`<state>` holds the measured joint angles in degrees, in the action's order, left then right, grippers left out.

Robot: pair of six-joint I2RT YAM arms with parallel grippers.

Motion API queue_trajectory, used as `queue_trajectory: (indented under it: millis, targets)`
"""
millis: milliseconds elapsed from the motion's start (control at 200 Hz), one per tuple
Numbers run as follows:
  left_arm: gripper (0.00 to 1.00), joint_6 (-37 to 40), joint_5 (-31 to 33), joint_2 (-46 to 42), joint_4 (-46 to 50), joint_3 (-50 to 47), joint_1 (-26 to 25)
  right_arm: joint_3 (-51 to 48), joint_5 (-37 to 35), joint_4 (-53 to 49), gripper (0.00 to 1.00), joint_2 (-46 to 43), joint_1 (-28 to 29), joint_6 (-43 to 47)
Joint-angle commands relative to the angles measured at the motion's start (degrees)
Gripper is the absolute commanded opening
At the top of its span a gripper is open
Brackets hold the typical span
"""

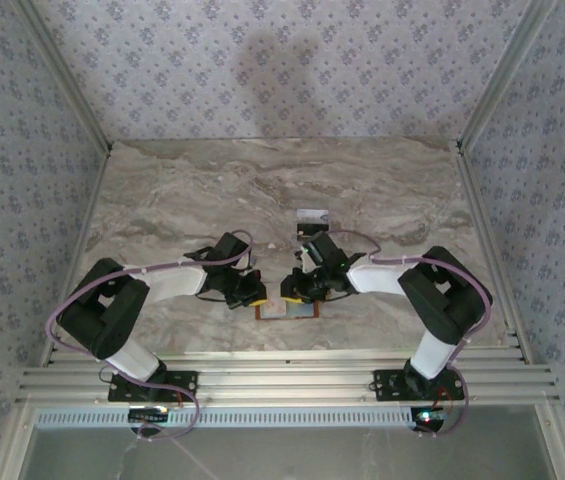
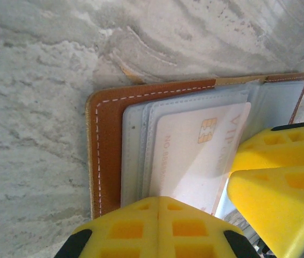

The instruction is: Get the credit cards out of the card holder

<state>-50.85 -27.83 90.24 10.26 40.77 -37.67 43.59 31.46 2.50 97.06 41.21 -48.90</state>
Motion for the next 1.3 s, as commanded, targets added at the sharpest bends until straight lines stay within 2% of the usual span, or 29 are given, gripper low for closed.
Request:
queue_trajectory:
  millis: [0, 739, 1294]
  targets:
    - [0.01, 0.0, 2.0, 2.2, 1.8, -1.8, -0.8, -1.3, 2.8, 4.2, 0.19, -1.2, -0.1, -1.6]
    - [0.01, -0.4, 2.5, 2.8, 2.1, -1.8, -1.0, -5.4, 1.1, 6.2, 0.0, -4.0, -2.4, -2.4]
    - [0.01, -1.6, 4.3, -0.1, 2.6, -4.0, -1.0, -7.4, -0.8, 2.7, 0.03, -5.7, -4.6, -2.1]
